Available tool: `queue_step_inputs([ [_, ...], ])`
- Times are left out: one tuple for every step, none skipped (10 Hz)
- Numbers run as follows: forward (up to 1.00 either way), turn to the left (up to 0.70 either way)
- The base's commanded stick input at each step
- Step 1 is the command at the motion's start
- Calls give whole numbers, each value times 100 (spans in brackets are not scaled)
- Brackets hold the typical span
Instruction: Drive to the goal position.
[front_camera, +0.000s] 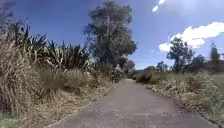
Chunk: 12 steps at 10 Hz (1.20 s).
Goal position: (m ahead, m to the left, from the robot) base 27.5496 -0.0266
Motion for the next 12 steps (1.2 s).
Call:
queue_step_inputs([
  [0, 0],
  [100, 0],
  [100, 0],
  [100, 0],
  [100, 0],
  [100, 0],
  [100, 0],
  [100, 0],
  [100, 0],
  [100, -27],
  [100, -32],
  [100, -37],
])
